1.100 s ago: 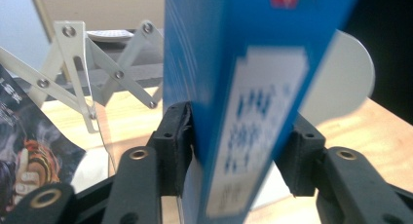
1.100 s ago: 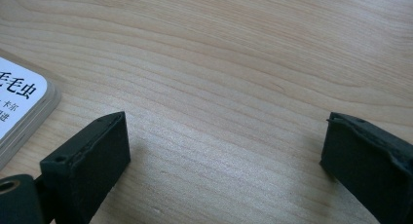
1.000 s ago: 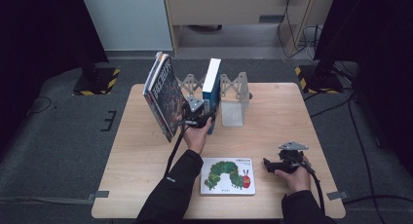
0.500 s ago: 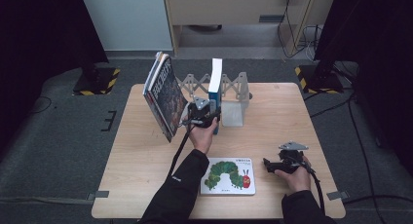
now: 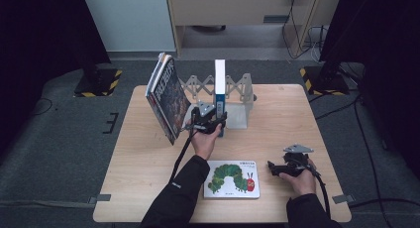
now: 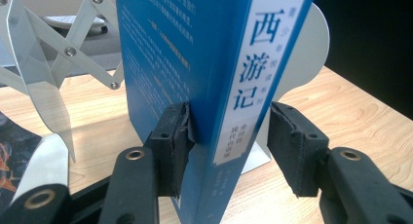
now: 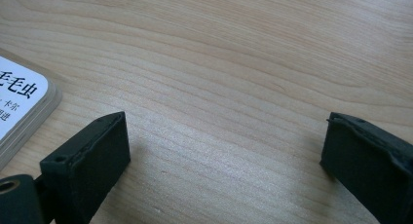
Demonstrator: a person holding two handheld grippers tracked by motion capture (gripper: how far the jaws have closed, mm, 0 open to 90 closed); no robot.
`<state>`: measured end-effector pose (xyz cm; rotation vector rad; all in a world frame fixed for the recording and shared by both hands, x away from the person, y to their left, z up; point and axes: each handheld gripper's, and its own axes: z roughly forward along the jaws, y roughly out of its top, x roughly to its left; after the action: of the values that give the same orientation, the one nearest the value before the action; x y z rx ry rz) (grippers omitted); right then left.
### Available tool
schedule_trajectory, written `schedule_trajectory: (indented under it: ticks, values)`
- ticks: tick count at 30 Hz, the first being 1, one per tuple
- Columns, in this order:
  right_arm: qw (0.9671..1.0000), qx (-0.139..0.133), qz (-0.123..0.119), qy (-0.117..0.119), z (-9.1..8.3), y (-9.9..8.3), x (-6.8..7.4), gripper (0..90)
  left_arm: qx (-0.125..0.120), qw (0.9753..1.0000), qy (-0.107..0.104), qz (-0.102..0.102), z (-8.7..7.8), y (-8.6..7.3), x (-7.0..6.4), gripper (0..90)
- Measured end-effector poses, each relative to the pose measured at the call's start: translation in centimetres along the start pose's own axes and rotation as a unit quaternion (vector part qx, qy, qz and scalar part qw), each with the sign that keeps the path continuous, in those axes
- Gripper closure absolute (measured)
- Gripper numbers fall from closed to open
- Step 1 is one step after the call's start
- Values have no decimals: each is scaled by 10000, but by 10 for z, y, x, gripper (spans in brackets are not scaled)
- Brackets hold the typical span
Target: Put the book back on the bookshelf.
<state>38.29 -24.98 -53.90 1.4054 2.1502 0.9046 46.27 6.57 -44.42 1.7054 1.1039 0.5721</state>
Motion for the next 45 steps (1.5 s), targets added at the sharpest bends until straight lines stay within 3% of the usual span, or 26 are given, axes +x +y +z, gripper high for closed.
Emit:
schedule_trajectory:
  ticks: [4,7,11,17,21,31,34,39,42,45]
  values:
    - [10000,1,0,1,0,0,0,37,-21,9999,66,-87,1,2,-1,510]
    - [10000,5,-8,2,0,0,0,37,11,9999,101,20,1,2,-2,493]
    - [10000,14,-13,15,0,0,0,35,76,9999,-118,23,-5,-2,1,471]
    - [10000,19,-10,-8,0,0,0,23,92,9986,-481,179,-28,-5,1,419]
    - [10000,27,-8,-23,1,0,-1,16,205,9968,-769,125,-46,-11,3,388]
    - [10000,40,21,-53,1,0,0,10,670,9937,-867,228,-83,-40,14,352]
    - [9996,247,91,-91,-1,4,2,32,793,9926,-892,214,-91,-48,18,342]
    - [9991,411,99,-75,-5,7,4,91,1082,9890,-998,141,-99,-67,23,320]
    - [9989,459,76,52,-9,10,9,87,1310,9858,-1026,212,-99,-81,24,312]
    - [9987,387,191,270,-17,12,16,91,1466,9829,-1117,51,-97,-90,25,303]
